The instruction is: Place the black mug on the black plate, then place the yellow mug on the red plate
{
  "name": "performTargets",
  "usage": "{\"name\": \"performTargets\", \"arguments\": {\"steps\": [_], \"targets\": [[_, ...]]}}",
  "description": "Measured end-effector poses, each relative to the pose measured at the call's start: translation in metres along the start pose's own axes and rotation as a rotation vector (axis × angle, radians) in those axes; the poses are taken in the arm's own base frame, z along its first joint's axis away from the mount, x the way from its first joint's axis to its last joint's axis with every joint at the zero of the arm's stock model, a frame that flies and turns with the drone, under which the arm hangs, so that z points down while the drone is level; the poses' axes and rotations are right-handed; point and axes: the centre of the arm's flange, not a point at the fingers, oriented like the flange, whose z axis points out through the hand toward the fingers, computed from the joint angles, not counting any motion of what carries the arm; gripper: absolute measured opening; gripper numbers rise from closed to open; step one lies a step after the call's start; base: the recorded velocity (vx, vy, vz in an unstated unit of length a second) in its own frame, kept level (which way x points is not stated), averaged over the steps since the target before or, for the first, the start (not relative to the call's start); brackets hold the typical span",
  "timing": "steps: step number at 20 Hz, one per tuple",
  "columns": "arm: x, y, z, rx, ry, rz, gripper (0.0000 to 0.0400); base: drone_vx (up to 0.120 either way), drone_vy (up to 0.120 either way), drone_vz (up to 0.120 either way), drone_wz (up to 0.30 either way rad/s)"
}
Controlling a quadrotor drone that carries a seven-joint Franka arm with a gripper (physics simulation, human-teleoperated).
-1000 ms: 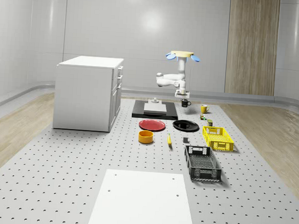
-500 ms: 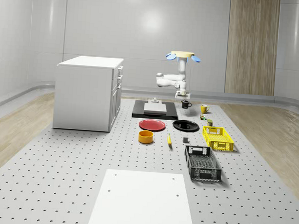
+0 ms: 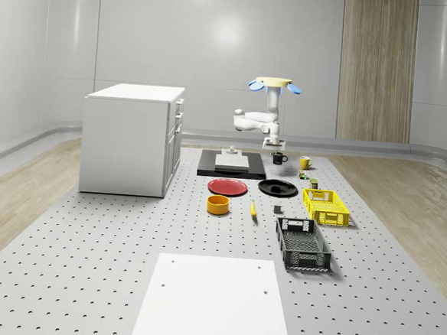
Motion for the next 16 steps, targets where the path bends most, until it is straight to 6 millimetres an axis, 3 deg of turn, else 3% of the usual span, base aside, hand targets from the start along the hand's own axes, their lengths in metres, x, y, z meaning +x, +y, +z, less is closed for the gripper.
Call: {"name": "performTargets", "arguments": {"steps": [4,7,16], "targets": [[0.0000,0.0000,0.0000,0.000,0.000,0.000,0.0110,0.120,0.000,0.000,0.000],[0.0000,0.0000,0.0000,0.000,0.000,0.000,0.0110,0.120,-0.107,0.000,0.000],[0.0000,0.0000,0.0000,0.000,0.000,0.000,0.0110,0.120,0.000,0.000,0.000]]}}
